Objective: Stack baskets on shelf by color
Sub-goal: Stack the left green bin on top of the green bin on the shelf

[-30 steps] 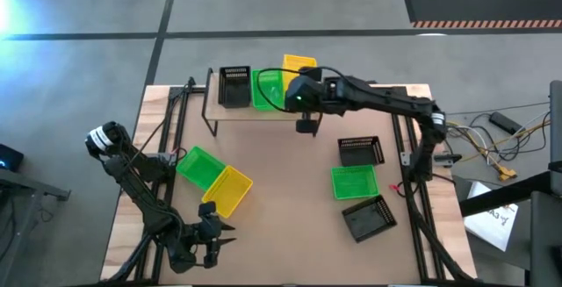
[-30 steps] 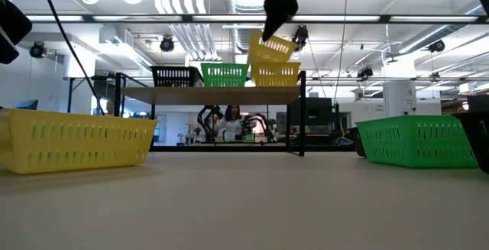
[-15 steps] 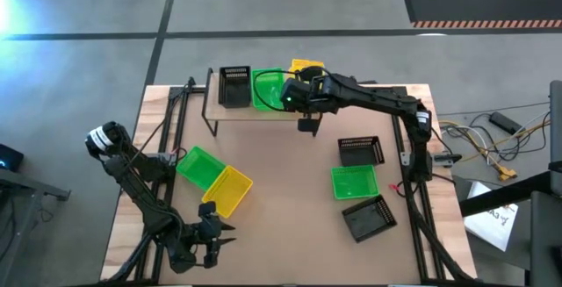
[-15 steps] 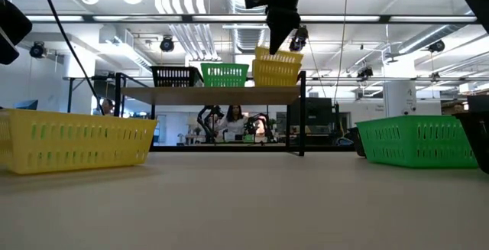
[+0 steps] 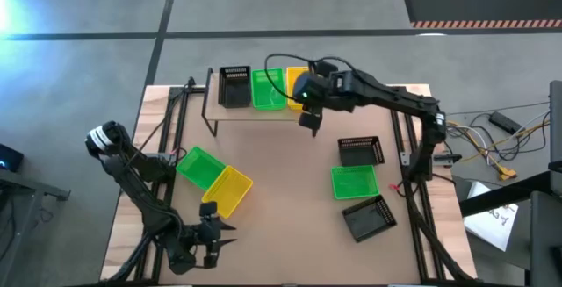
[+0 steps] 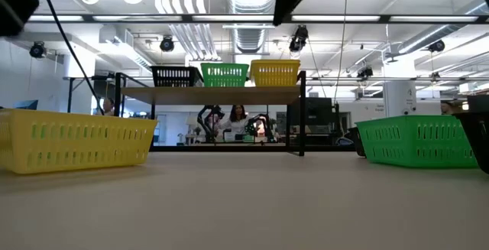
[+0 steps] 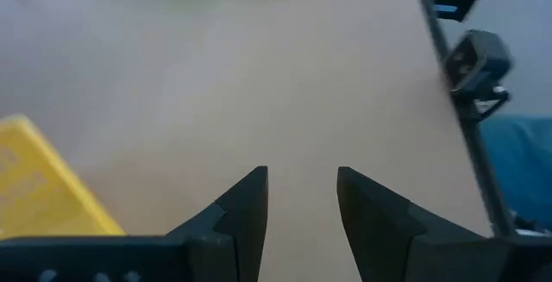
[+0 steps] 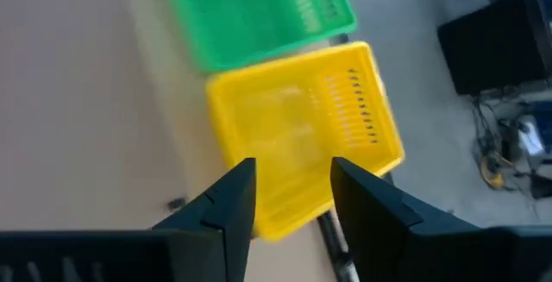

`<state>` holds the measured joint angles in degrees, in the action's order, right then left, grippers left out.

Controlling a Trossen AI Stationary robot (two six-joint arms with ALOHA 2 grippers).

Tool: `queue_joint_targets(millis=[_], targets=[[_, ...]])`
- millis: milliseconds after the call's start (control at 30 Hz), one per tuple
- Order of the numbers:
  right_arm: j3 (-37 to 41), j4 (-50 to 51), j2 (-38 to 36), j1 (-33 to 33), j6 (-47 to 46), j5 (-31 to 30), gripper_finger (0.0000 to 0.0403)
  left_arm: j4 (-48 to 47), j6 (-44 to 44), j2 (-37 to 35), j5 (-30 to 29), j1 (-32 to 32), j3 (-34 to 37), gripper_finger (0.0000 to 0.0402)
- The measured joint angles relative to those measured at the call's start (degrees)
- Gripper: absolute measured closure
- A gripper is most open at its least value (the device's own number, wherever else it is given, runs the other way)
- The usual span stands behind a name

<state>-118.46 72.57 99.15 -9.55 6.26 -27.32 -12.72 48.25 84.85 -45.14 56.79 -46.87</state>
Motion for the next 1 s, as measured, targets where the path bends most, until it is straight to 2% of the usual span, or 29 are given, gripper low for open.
queue_joint_targets(millis=[133,267,433,567,633,700,800,1000], targets=[[5.14,-0.69,-1.73,6.76,-3.75,0.21,0.0279,-1.42,-8.83,-2.33,0.79,0.05,-2.68,0.0277],[14.32,-6.07,-3.52,15.64,-7.06,0.27,0.0294,-12.08,-10.91,-6.71,4.11,0.03,-6.64,0.0277],[28.68,-24.01,-4.42,27.65,-11.08,-0.03,0.0310,-37.52,-2.23,-11.81,10.41,-1.02,-13.17,0.0277],[40.21,-46.89,-2.79,36.64,-12.41,-3.84,0.0323,-54.64,9.93,-14.42,13.20,-3.69,-15.16,0.0277],[45.06,-58.18,-1.10,40.58,-11.92,-5.22,0.0329,-60.66,13.78,-15.65,16.54,-6.13,-15.05,0.0277],[48.72,-67.46,0.88,43.94,-11.39,-6.31,0.0333,-64.39,14.03,-16.34,20.90,-9.16,-14.28,0.0277],[51.88,-77.75,3.72,47.69,-11.77,-9.38,0.0339,-65.21,8.36,-16.99,25.75,-13.92,-12.36,0.0277],[53.92,-83.67,8.45,52.25,-16.18,-15.02,0.0348,-65.21,-4.64,-15.78,31.91,-24.00,-6.85,0.0277]])
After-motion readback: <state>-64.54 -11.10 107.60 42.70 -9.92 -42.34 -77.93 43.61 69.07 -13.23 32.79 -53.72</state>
